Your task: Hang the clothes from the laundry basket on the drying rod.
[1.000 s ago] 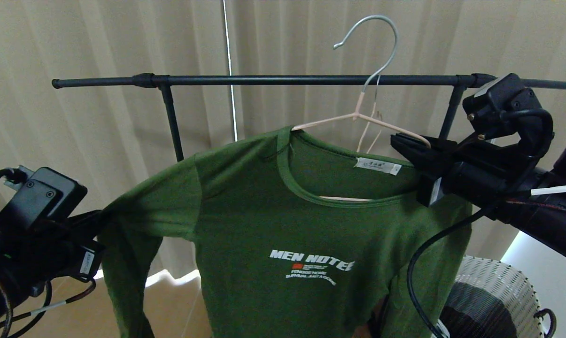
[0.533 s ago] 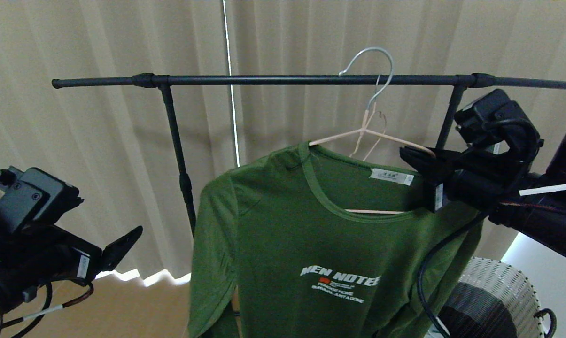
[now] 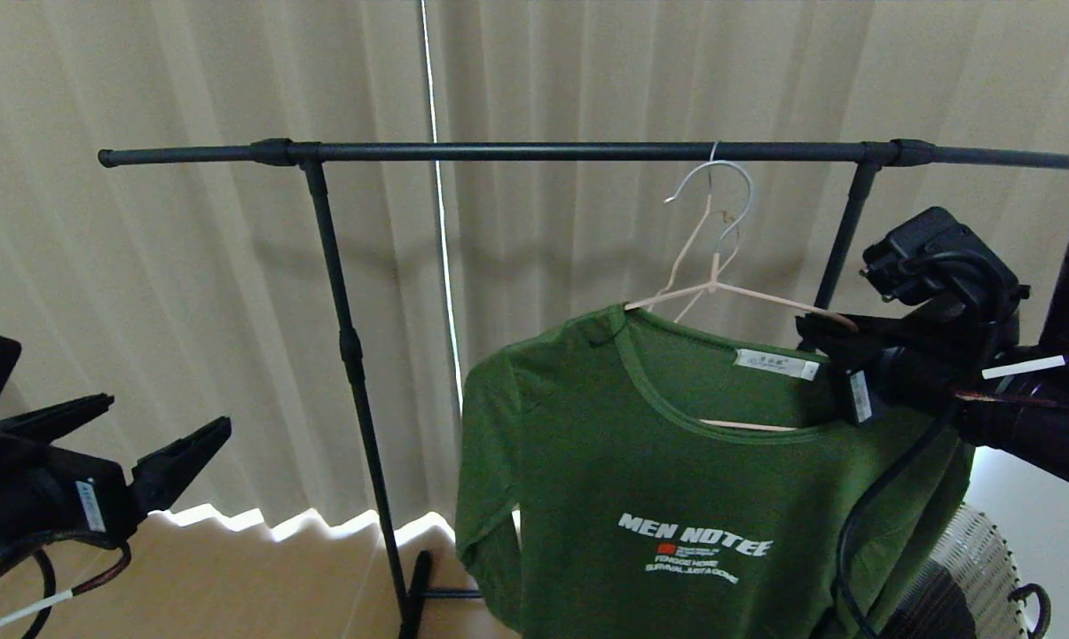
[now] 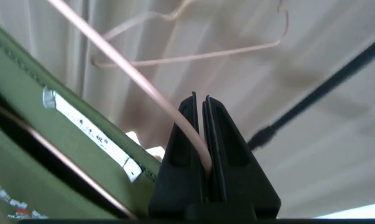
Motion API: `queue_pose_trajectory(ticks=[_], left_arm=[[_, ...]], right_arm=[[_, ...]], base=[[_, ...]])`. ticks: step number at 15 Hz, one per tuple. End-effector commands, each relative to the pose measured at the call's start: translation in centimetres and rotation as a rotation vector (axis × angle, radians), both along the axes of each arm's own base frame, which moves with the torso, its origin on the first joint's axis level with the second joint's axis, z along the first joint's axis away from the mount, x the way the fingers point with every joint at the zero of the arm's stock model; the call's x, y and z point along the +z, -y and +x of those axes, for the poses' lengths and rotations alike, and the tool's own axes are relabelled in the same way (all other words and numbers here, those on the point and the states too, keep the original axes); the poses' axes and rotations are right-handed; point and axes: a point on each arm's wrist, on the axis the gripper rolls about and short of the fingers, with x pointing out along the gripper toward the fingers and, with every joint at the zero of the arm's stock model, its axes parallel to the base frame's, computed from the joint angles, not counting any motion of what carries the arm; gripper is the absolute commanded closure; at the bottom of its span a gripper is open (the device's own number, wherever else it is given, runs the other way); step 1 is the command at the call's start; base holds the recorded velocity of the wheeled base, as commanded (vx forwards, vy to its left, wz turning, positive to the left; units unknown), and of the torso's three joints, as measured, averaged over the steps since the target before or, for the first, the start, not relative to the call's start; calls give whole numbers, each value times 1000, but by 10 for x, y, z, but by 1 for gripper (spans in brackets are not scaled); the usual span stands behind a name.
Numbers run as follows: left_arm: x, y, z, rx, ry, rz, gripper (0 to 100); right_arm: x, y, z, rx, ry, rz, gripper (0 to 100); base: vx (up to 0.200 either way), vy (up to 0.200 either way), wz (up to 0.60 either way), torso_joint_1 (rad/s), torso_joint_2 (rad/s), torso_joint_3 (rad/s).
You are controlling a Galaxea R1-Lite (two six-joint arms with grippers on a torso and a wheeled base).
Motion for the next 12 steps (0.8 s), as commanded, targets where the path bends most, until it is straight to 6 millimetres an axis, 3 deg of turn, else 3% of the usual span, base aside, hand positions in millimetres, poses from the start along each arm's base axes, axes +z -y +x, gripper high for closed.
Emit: queue_pose_trajectory(ticks=[1,5,10,12], left_arm=[[-4,-4,-4,7,-8,-29,0],[1,-1,-8,-78,22,-40,0],[4,7,-11,-155,120,-50,0],[5,7,-11,-155,145,-53,0]], right_arm=[[5,6,-2,-20,2,1,100],[12,15,-11,-40,-24,-11,100],[24,26,-5,-98,-24,-7,100],[17,29,-6,-113,-46,3,100]], base=[[0,0,0,0,0,0],[0,0,0,0,0,0],[0,0,0,0,0,0],[0,0,0,0,0,0]])
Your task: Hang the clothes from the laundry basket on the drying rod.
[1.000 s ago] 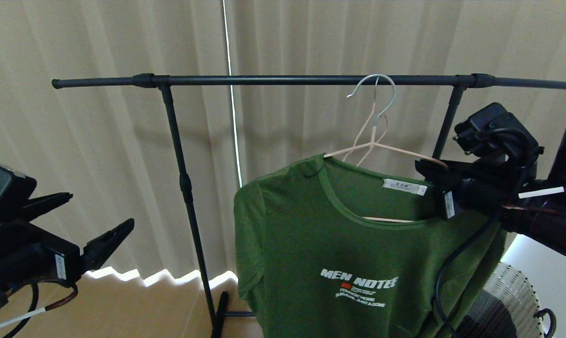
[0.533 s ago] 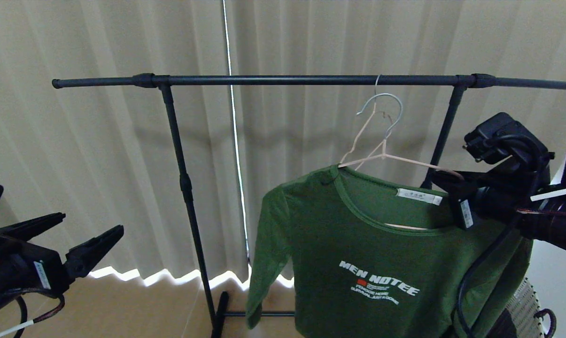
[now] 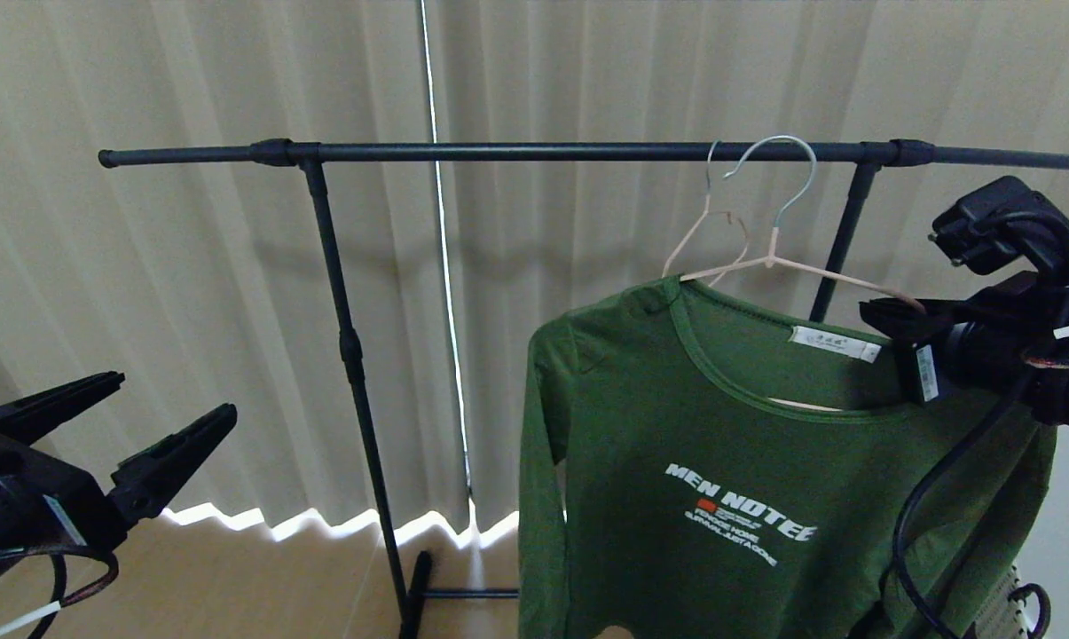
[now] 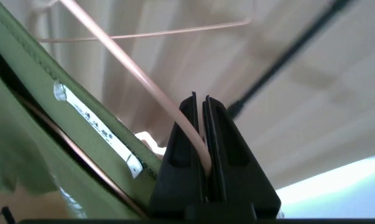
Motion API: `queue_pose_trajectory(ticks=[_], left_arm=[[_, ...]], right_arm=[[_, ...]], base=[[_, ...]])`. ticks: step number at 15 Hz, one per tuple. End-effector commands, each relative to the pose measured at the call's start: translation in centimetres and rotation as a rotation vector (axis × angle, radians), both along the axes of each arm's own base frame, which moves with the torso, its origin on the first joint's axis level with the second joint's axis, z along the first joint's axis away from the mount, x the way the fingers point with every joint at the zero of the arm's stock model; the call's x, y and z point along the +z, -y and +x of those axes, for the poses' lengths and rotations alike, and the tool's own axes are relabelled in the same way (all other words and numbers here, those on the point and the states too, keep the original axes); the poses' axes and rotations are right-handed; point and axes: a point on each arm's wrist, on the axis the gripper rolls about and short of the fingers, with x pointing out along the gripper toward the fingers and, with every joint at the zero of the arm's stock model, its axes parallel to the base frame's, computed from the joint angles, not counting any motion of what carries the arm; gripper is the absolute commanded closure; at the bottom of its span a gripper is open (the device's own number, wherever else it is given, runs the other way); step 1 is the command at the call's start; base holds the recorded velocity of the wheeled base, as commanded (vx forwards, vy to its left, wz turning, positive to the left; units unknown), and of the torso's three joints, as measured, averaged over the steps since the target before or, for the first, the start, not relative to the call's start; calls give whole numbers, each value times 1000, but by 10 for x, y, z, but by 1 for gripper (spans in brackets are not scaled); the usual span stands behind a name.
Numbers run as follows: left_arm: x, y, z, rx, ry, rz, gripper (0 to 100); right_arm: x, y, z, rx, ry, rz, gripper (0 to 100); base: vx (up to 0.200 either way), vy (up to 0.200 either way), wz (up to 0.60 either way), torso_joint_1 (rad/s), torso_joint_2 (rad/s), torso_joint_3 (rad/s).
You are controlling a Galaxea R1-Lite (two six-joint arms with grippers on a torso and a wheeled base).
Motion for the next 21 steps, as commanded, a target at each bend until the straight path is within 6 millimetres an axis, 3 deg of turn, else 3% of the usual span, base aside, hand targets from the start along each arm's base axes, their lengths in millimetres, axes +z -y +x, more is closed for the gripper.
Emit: queue_pose_trajectory(ticks=[1,3,14,21], left_arm=[[-1,0,0,-3,-1,-2,0],[-1,0,1,-4,-3,-3,0],[-3,1,3,-3,-21,0,0],[-12,0,0,0,-46,8,0]], right_arm=[[-1,2,-1,-9,-4,6,100],[0,3,-3,-10,1,11,100],[-2,3,-4,-15,-6,27,100],[0,6,-5,-24,4,31,100]], base=[[0,0,0,0,0,0],[0,0,0,0,0,0],[0,200,0,2,3,1],[0,0,0,0,0,0]])
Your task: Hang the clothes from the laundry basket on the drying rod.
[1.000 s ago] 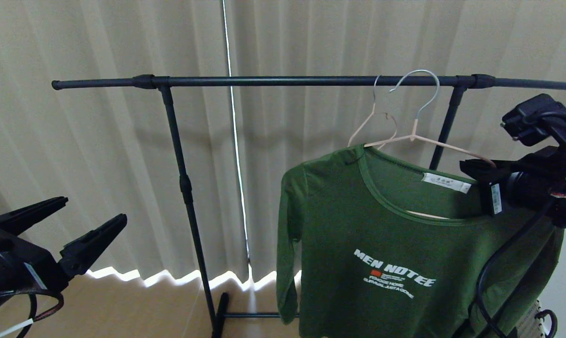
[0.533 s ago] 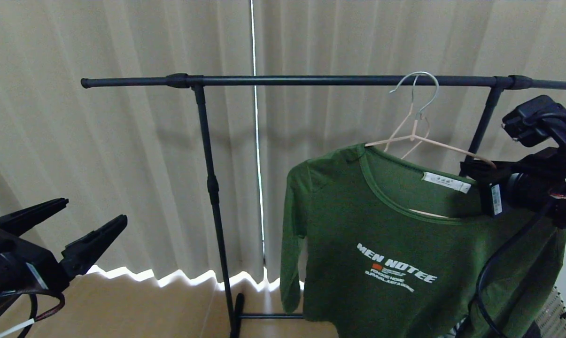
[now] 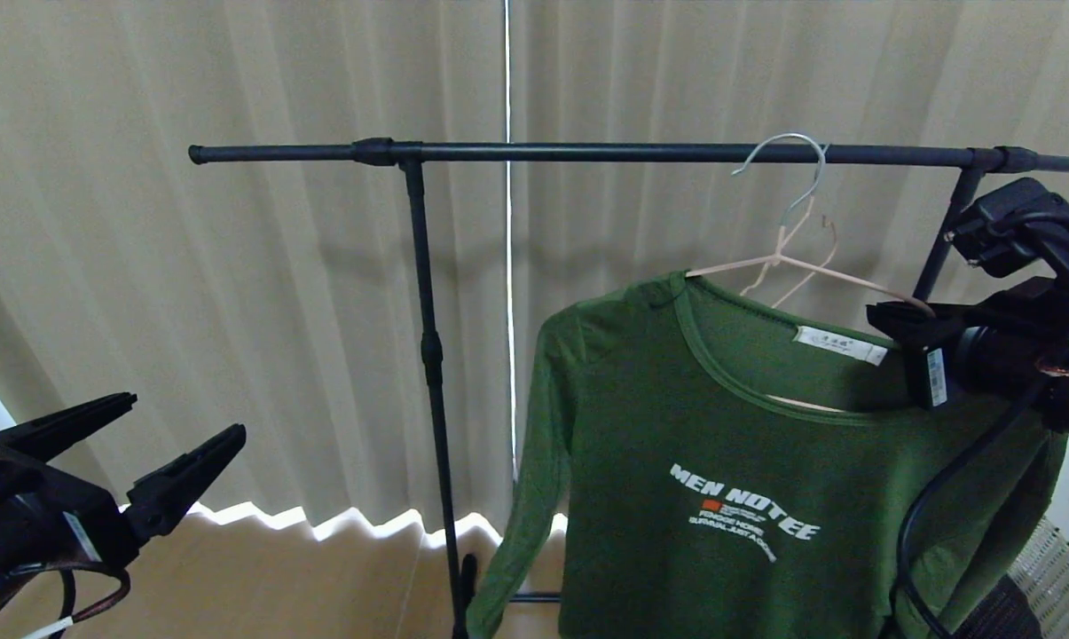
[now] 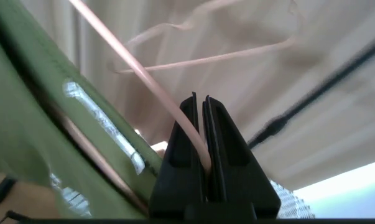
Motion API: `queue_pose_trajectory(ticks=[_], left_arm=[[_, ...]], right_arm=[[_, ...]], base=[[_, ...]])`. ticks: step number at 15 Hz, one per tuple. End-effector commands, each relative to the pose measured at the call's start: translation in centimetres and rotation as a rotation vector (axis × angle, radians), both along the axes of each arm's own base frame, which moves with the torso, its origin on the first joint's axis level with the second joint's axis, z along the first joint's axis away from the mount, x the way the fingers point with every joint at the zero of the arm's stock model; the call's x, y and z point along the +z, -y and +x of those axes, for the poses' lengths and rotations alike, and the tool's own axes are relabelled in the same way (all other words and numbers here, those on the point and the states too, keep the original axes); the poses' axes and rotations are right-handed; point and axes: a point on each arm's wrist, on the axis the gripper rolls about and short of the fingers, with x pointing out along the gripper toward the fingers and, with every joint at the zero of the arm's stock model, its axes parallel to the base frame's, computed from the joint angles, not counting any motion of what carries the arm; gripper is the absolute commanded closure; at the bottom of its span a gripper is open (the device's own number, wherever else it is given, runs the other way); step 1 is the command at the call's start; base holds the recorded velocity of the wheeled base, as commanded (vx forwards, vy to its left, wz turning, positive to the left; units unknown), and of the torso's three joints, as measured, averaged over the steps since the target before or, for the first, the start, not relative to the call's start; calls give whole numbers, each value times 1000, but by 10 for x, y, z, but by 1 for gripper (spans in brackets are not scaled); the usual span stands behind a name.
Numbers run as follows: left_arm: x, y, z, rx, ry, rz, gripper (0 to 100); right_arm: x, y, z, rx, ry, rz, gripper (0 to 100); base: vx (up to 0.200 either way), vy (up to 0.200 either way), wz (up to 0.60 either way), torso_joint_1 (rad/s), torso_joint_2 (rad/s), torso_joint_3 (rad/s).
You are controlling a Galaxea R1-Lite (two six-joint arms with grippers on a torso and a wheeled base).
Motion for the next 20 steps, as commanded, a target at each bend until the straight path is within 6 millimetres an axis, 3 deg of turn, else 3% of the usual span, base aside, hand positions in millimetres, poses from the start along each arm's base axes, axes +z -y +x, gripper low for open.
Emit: queue_pose_trajectory(ticks=[1,5,11,17,20], left_arm=[[2,0,0,0,7,-3,0],[1,0,0,-1,4,-6,0],[0,0,0,-2,0,-4,0],[-1,0,-1,1,1,-1,0],[-1,0,-1,0,-1,-1,0]], right_arm=[[2,0,1,-14,7,-2,100],[4,1,1,-38,19,-4,100],[4,0,1,-37,22,-2,100],[9,-11,22,-55,11,95,100],[7,-10,21,-84,10,84,100]], base=[[0,0,0,0,0,0],[0,0,0,0,0,0],[200,0,0,4,2,2],[200,0,0,1,1,3],[0,0,0,0,0,0]])
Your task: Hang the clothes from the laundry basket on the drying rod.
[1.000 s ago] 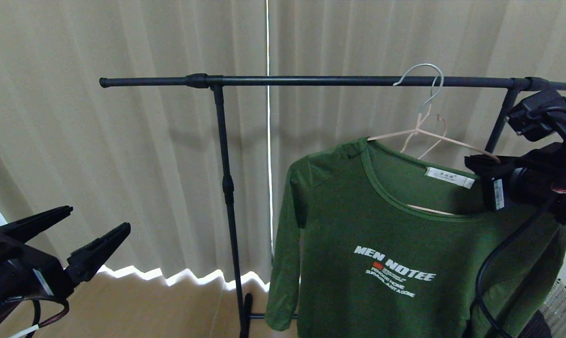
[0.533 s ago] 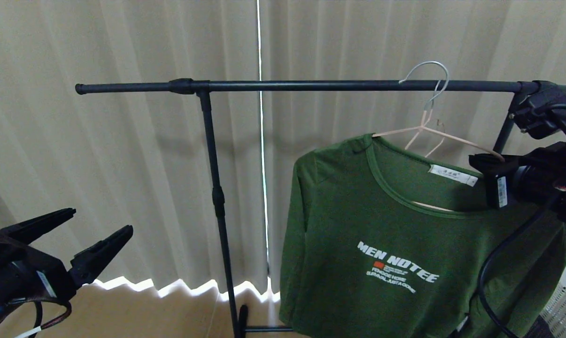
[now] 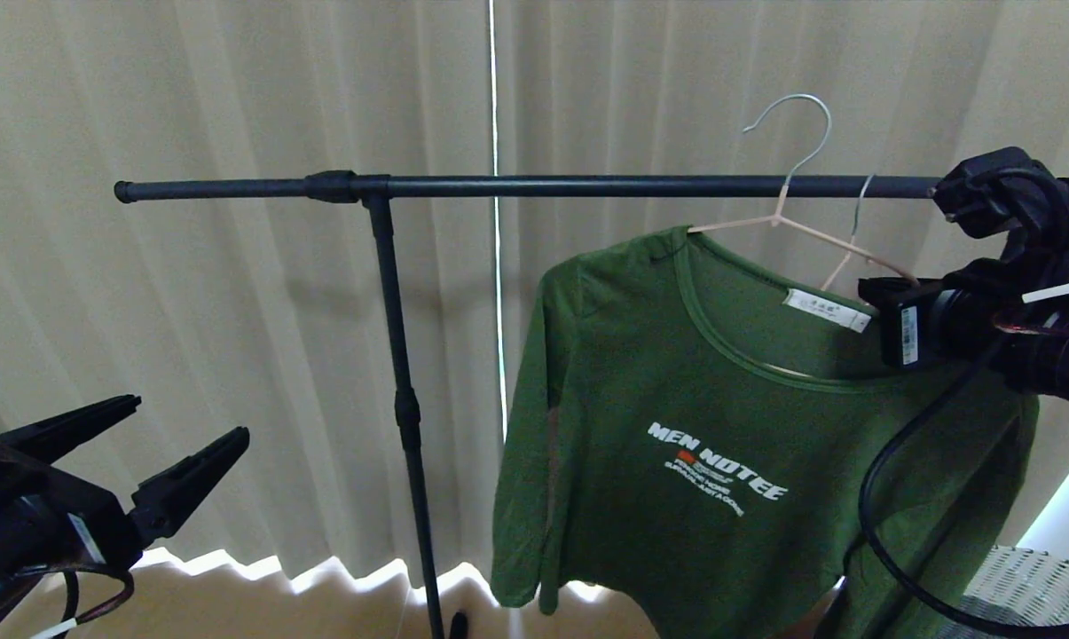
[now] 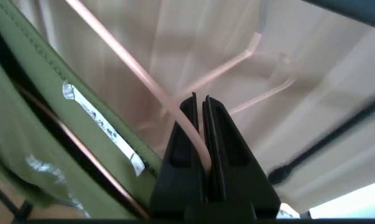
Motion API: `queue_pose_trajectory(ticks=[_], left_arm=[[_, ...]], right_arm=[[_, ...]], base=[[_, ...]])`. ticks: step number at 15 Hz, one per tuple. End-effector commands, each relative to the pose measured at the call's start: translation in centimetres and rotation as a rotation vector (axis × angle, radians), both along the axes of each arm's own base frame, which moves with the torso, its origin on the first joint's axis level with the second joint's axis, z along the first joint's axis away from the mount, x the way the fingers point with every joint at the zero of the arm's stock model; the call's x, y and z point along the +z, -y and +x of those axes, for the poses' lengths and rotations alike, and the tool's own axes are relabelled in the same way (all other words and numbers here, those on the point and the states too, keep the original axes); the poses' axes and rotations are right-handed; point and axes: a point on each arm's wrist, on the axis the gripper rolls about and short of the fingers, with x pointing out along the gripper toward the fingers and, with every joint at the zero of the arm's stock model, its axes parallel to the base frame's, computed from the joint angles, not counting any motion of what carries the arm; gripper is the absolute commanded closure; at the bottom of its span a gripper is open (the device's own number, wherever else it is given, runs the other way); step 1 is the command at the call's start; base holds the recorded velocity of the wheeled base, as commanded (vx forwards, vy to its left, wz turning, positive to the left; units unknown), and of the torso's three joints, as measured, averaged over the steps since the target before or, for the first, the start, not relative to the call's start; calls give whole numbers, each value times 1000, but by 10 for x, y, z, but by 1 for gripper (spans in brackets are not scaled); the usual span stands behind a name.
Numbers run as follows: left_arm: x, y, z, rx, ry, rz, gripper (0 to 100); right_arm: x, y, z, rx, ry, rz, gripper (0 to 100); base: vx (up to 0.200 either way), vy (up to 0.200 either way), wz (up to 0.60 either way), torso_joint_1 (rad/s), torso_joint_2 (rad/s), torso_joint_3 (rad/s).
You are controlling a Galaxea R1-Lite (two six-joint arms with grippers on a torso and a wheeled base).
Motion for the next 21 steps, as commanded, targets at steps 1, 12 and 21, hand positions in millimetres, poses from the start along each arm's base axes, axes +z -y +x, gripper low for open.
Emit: queue_pose_trajectory(ticks=[1,12,21], left_arm=[[0,0,0,0,3,-1,0],[1,0,-1,0,6,-2,0],[1,0,-1,0,6,-2,0]], right_arm=[[-3,-1,2,-1,-9,-4,100],[-10,-20,67,-100,-33,-42,100],[-32,-41,112,-160,-118,-107,100]], base=[[0,0,0,0,0,0],[0,0,0,0,0,0],[0,0,0,0,0,0]])
